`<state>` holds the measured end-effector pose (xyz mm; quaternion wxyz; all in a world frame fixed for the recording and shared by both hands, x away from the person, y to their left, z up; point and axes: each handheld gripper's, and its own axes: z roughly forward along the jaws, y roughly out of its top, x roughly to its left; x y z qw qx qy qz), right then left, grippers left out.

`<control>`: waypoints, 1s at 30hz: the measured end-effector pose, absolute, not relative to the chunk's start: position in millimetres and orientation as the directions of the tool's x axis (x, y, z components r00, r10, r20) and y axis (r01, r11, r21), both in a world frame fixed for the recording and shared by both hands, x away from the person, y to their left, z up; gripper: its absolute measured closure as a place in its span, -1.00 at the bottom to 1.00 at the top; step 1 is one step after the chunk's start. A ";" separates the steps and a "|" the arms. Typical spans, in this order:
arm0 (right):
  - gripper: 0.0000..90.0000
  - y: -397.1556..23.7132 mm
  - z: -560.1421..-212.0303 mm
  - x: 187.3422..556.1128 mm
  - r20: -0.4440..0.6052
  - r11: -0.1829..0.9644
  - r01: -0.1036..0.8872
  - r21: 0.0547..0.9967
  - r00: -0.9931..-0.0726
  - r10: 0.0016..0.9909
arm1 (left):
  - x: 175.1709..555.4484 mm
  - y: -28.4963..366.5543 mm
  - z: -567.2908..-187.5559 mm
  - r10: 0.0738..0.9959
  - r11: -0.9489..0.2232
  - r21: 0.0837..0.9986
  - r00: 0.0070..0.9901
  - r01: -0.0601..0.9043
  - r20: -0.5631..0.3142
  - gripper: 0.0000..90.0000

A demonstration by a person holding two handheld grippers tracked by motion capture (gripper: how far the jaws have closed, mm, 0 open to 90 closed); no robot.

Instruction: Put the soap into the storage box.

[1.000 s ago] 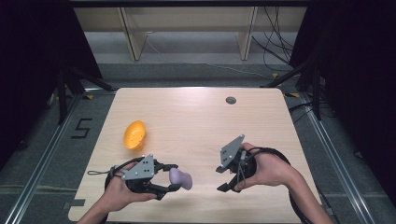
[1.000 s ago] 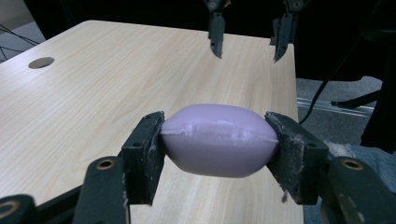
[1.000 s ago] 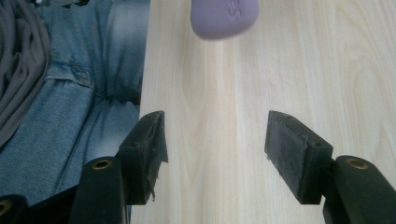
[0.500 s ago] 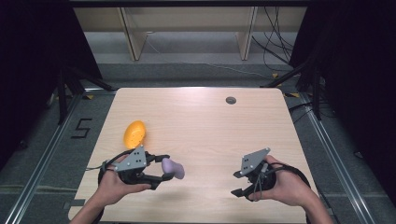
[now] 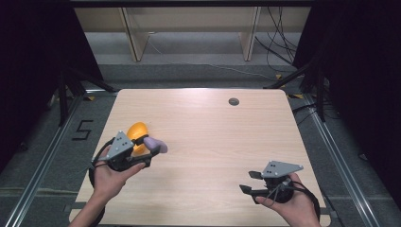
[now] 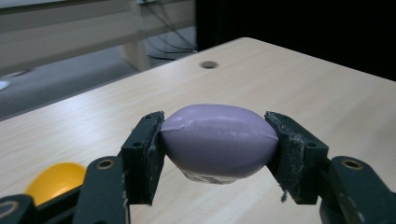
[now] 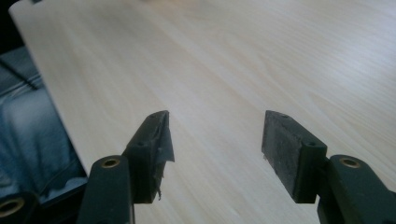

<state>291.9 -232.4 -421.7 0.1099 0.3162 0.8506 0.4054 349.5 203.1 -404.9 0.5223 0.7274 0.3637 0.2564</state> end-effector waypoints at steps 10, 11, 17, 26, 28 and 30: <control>-0.05 -254.4 -436.3 282.9 0.115 0.290 0.503 0.814 -0.630 0.768 | 378.4 224.9 -392.9 0.895 -0.118 0.945 0.445 0.304 -0.031 -0.12; -0.05 -257.7 -436.5 283.1 0.108 0.284 0.495 0.821 -0.624 0.774 | 384.0 228.1 -393.8 0.904 -0.118 0.944 0.427 0.307 -0.026 -0.12; -0.05 -254.3 -439.8 279.0 0.151 0.257 0.532 0.807 -0.606 0.781 | 401.8 233.3 -406.2 0.944 -0.126 0.929 0.331 0.348 0.004 -0.12; -0.06 -253.8 -442.4 282.9 0.120 0.288 0.502 0.815 -0.633 0.765 | 432.1 239.3 -422.7 0.973 -0.092 0.910 0.229 0.404 -0.003 -0.12; -0.06 -253.2 -442.3 282.2 0.130 0.281 0.509 0.814 -0.631 0.765 | 437.3 238.2 -425.2 0.977 -0.111 0.908 0.214 0.405 0.024 -0.12; -0.06 -253.3 -442.2 282.4 0.121 0.290 0.501 0.816 -0.638 0.761 | 441.6 238.3 -427.9 0.979 -0.101 0.903 0.204 0.417 0.015 -0.12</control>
